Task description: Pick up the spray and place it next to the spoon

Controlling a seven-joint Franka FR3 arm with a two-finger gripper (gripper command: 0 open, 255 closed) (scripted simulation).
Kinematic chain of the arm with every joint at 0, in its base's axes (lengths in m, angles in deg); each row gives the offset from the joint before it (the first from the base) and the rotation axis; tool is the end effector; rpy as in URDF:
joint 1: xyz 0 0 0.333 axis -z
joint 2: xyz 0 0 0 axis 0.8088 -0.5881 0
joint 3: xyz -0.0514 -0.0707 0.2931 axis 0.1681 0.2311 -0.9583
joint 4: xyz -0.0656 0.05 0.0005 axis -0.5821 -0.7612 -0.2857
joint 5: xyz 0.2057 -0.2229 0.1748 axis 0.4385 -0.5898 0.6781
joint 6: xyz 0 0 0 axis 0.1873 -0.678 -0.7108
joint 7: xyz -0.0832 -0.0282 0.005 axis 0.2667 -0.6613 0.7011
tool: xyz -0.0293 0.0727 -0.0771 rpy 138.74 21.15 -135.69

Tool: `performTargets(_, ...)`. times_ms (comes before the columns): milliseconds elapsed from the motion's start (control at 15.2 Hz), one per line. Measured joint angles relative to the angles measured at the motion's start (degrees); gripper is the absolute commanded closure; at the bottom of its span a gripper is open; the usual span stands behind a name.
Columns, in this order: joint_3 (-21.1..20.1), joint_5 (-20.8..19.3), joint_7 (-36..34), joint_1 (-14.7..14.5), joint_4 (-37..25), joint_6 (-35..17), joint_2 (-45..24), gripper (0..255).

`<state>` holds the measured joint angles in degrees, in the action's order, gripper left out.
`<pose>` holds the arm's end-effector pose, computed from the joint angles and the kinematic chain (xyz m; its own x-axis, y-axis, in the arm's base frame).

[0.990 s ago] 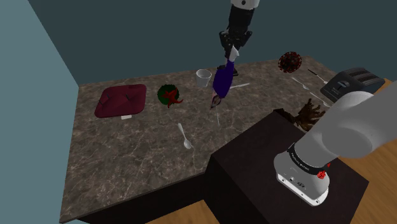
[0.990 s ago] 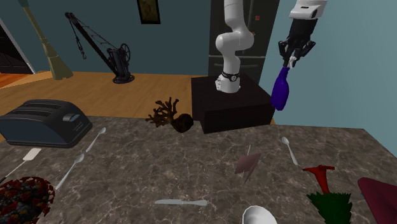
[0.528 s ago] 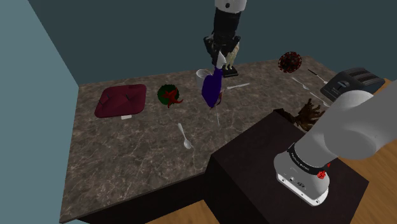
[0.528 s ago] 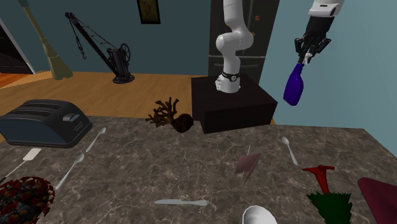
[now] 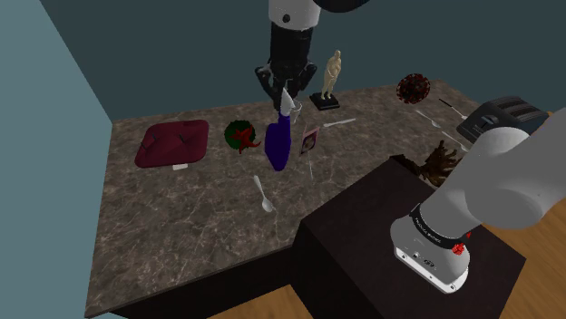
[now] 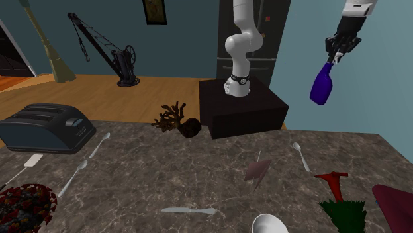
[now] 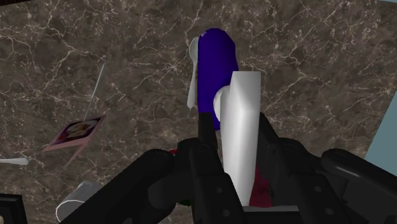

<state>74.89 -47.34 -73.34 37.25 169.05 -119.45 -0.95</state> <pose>0.3675 0.2328 0.5041 0.9846 -0.1738 -0.0191 -0.1740 -0.9847 -0.0092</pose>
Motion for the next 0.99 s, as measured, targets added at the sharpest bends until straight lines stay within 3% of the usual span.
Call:
performTargets(726, -9.34, -2.11, -15.83, -5.29, -12.25, 0.46, -11.55, 255)
performTargets(990, -10.03, -2.55, -17.16, -5.81, -11.16, -1.86, -12.86, 255)
